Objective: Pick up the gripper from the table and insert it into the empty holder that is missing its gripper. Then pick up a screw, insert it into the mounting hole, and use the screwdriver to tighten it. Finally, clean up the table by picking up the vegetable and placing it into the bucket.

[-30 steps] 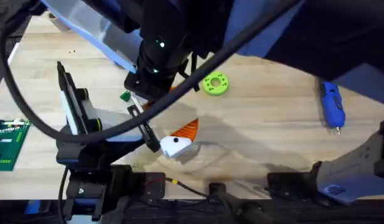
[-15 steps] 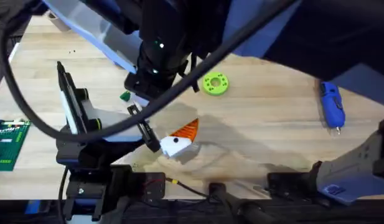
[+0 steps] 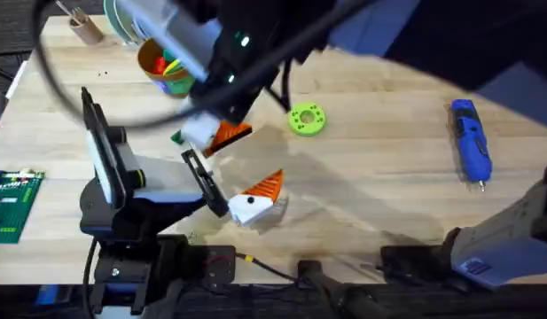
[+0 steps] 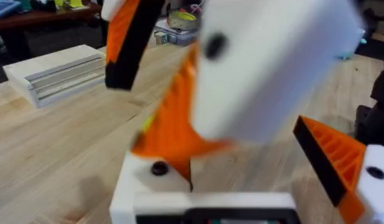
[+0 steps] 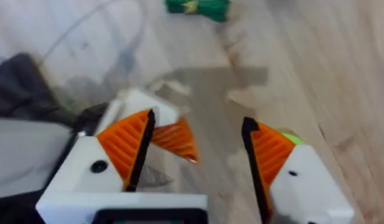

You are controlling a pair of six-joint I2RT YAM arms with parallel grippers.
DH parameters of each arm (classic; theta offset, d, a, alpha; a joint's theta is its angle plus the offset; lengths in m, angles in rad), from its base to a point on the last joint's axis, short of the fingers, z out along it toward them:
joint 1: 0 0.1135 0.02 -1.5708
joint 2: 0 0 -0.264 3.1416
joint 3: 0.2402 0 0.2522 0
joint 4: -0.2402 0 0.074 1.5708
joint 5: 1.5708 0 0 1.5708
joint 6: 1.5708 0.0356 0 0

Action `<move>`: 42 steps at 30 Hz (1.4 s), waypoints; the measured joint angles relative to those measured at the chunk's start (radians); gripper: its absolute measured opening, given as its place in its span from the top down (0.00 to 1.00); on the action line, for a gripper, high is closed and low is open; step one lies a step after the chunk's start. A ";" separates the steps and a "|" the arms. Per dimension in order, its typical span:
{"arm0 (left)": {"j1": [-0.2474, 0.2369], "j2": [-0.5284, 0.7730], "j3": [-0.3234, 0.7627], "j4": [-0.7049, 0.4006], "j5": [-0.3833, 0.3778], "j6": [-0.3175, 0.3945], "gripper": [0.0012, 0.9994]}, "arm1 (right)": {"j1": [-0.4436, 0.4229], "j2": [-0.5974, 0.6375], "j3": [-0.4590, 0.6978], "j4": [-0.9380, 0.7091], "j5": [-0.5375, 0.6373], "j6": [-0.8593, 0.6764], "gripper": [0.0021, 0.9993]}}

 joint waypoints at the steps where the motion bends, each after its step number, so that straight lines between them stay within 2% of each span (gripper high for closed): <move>1: 0.000 0.000 0.000 0.000 0.000 0.000 0.01 | -0.021 -0.004 0.000 0.000 0.010 0.021 0.09; 7: 0.000 0.000 0.000 0.000 0.000 0.001 0.01 | -0.158 -0.043 0.000 -0.002 0.104 0.117 0.09; 12: 0.000 0.000 0.000 0.000 0.000 0.001 0.01 | -0.281 -0.133 0.000 -0.029 0.147 0.147 0.09; 18: 0.000 0.000 0.000 0.000 0.000 0.001 0.01 | -0.537 -0.257 0.001 -0.156 0.156 0.162 0.09; 21: 0.000 0.000 0.000 0.000 0.000 0.001 0.01 | -0.677 -0.294 0.001 -0.200 0.154 0.174 0.09; 24: 0.000 0.000 0.000 0.000 0.000 0.001 0.01 | -0.780 -0.320 -0.002 -0.220 0.152 0.179 0.09; 27: 0.000 0.000 0.000 0.000 0.000 0.001 0.01 | -0.868 -0.364 -0.058 -0.221 0.150 0.184 0.09; 31: 0.000 0.000 0.000 0.000 0.000 0.001 0.01 | -0.969 -0.440 -0.236 -0.183 0.148 0.185 0.09; 32: 0.000 0.000 0.000 0.000 0.000 0.001 0.03 | -0.990 -0.455 -0.283 -0.163 0.148 0.184 0.09; 33: 0.000 0.000 0.000 0.000 0.000 0.000 0.15 | -1.012 -0.469 -0.330 -0.144 0.148 0.184 0.09; 38: 0.000 0.000 0.000 0.000 0.000 0.002 0.92 | -1.142 -0.536 -0.534 -0.059 0.144 0.175 0.09; 39: 0.000 0.000 0.000 0.000 0.000 0.008 0.99 | -1.219 -0.565 -0.609 -0.016 0.138 0.145 0.09; 42: 0.000 0.000 0.000 0.000 0.001 0.008 0.99 | -1.286 -0.572 -0.662 0.042 0.110 0.108 0.09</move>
